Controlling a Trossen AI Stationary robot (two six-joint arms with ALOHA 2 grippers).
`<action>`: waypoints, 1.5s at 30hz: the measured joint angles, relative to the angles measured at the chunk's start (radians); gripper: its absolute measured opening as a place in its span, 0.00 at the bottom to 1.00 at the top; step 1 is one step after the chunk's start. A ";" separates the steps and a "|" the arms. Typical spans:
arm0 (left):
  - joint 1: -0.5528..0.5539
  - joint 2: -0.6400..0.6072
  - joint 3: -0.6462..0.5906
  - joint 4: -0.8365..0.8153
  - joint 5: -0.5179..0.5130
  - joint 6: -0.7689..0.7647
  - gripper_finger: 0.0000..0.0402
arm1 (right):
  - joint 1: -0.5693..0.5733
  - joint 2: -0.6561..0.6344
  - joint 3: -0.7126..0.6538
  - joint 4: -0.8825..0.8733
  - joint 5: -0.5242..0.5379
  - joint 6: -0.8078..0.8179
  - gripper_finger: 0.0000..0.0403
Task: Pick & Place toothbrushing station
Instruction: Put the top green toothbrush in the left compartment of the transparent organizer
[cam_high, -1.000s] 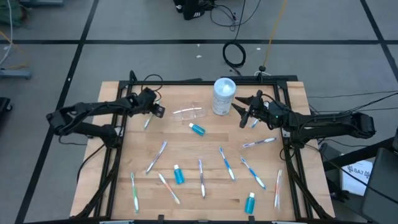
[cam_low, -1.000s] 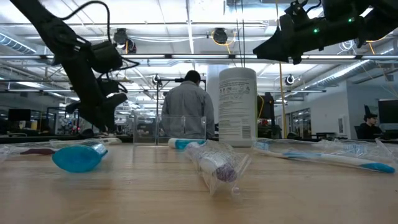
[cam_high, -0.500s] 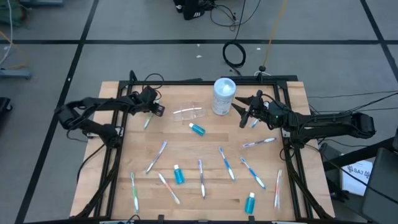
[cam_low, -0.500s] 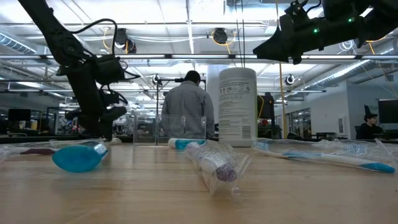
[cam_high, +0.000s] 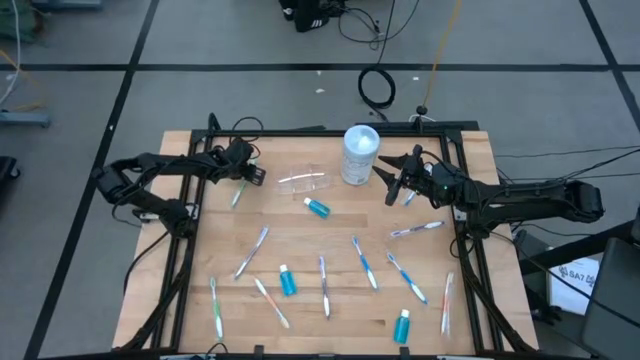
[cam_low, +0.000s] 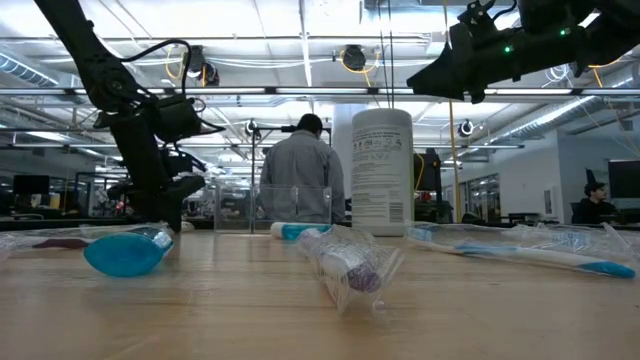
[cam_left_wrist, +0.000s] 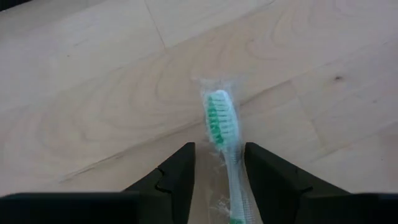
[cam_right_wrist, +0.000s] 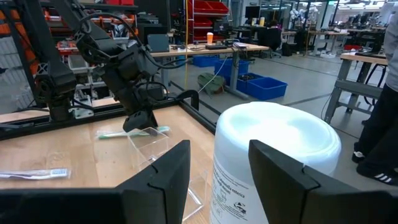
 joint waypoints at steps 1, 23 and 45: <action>0.000 0.000 0.000 0.001 0.000 0.001 0.31 | 0.000 0.000 0.000 0.000 0.000 0.000 0.39; -0.005 -0.051 -0.006 -0.011 0.006 0.000 0.03 | 0.000 0.000 0.000 0.000 0.000 0.000 0.39; -0.339 -0.514 -0.003 0.312 -0.002 0.188 0.01 | 0.000 0.000 0.000 0.011 0.001 -0.008 0.39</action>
